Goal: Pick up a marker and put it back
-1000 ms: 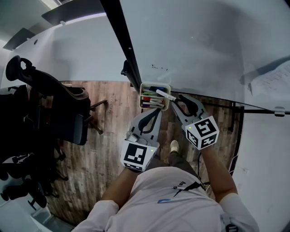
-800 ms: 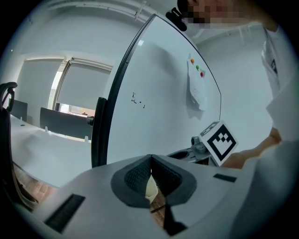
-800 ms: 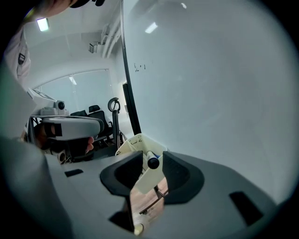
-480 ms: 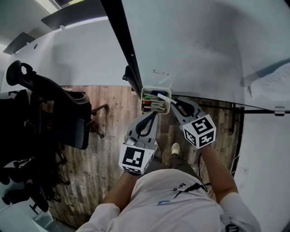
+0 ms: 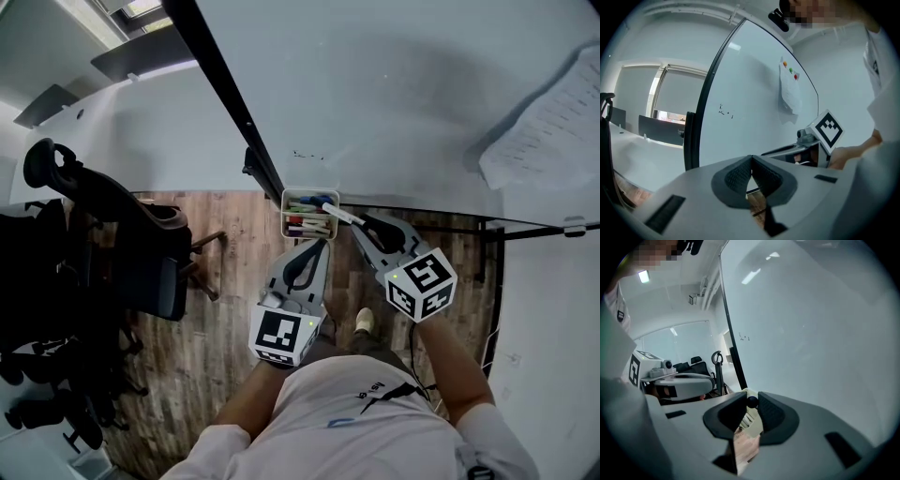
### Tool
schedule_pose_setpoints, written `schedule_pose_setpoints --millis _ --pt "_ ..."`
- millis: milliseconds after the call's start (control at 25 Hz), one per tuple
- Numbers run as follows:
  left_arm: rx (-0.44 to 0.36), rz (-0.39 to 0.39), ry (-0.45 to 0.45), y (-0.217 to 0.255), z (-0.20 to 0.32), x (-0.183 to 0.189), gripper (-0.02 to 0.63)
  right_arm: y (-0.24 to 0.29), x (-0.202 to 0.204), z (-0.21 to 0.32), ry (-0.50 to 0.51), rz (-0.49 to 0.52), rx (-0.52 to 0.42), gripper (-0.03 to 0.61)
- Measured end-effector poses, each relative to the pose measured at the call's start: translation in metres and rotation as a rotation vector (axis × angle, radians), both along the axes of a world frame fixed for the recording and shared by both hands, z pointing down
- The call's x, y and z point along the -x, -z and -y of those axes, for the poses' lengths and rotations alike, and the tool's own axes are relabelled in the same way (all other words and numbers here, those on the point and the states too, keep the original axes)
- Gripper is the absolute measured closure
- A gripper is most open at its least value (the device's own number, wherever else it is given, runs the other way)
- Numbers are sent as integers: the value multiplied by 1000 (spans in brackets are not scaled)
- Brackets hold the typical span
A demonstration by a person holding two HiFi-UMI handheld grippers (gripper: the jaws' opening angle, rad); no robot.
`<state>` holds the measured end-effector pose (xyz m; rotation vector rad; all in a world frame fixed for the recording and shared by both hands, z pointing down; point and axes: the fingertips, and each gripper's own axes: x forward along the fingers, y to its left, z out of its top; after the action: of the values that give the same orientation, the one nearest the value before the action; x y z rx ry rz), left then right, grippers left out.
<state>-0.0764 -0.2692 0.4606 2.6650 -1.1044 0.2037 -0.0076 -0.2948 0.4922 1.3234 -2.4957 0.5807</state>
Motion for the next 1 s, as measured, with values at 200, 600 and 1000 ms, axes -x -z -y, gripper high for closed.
schedule_pose_setpoints --millis 200,600,1000 --pt "-17 -7 14 15 -17 -10 601 35 -6 -18 21 85 -38 499" --pt "-93 -19 46 61 -51 -26 601 92 -16 -54 75 163 -132 498" --pt "-177 -16 62 99 -87 -53 603 128 -34 -84 129 202 -197 499"
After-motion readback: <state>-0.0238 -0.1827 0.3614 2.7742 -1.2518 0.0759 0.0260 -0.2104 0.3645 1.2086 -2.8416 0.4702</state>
